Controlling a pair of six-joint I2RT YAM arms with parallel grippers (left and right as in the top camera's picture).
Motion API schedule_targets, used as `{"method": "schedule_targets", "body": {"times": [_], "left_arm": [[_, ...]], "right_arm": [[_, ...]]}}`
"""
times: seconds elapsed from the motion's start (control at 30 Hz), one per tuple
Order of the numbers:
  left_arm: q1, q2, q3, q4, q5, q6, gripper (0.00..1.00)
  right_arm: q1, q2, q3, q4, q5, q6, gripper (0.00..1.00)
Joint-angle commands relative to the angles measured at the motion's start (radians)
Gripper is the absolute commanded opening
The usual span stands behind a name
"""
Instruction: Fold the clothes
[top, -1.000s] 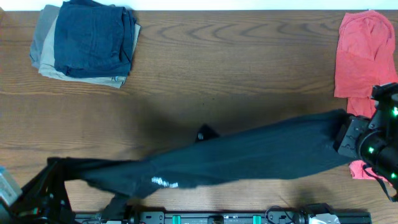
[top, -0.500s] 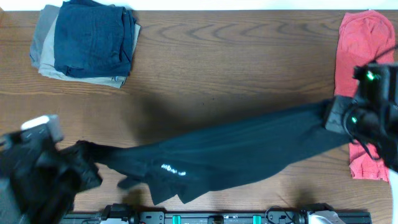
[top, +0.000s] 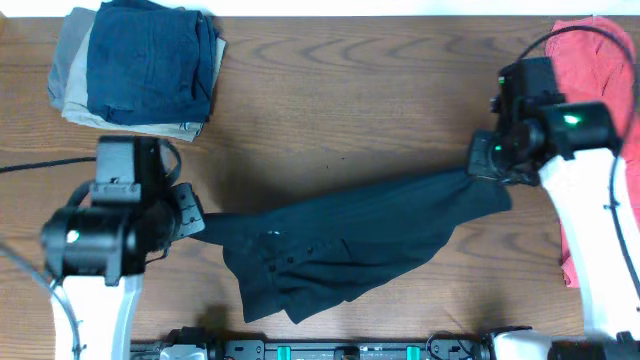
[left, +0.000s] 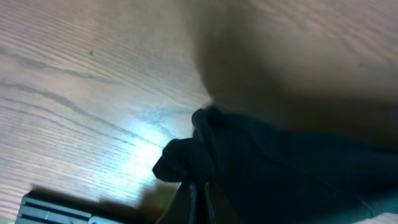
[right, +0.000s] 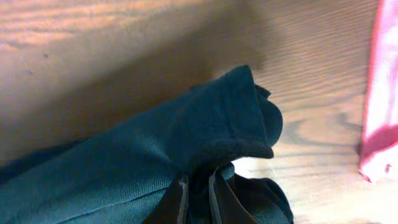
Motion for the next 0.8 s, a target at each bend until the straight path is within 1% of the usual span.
{"method": "schedule_targets", "body": {"times": [0.0, 0.03, 0.07, 0.1, 0.23, 0.37, 0.4, 0.43, 0.47, 0.5, 0.57, 0.73, 0.77], "left_arm": [[0.006, 0.031, -0.043, 0.022, -0.005, 0.016, 0.06], [0.006, 0.041, -0.055, 0.031, -0.005, 0.016, 0.06], [0.006, 0.053, -0.071, 0.043, -0.005, 0.016, 0.06], [0.006, 0.061, -0.083, 0.053, -0.005, 0.016, 0.06], [0.006, 0.090, -0.122, 0.086, -0.005, 0.016, 0.06], [0.006, 0.112, -0.135, 0.102, -0.005, 0.016, 0.06], [0.006, 0.114, -0.136, 0.105, -0.005, 0.016, 0.06], [0.006, 0.115, -0.137, 0.107, -0.005, 0.016, 0.06], [0.006, 0.115, -0.137, 0.110, -0.005, 0.016, 0.06], [0.006, 0.115, -0.137, 0.112, -0.005, 0.016, 0.06], [0.006, 0.115, -0.137, 0.114, -0.005, 0.017, 0.06], [0.006, 0.115, -0.137, 0.114, -0.005, 0.017, 0.06], [0.006, 0.115, -0.137, 0.114, -0.005, 0.016, 0.06]], "right_arm": [[0.024, 0.041, -0.051, 0.044, -0.010, -0.019, 0.10], [0.029, 0.055, -0.069, 0.067, -0.015, -0.019, 0.12], [0.034, 0.069, -0.084, 0.086, -0.018, -0.019, 0.17], [0.039, 0.081, -0.095, 0.100, -0.019, -0.019, 0.18], [0.053, 0.136, -0.129, 0.149, -0.023, -0.019, 0.19], [0.058, 0.202, -0.145, 0.177, -0.023, -0.019, 0.17], [0.058, 0.219, -0.145, 0.179, -0.023, -0.019, 0.18], [0.057, 0.238, -0.145, 0.182, -0.020, -0.019, 0.21], [0.058, 0.254, -0.145, 0.183, -0.013, -0.019, 0.31], [0.056, 0.273, -0.145, 0.186, -0.002, -0.019, 0.39], [0.053, 0.309, -0.145, 0.194, 0.020, -0.019, 0.45], [0.035, 0.390, -0.145, 0.211, 0.024, -0.021, 0.43], [0.032, 0.404, -0.145, 0.216, 0.024, -0.024, 0.41]]}}
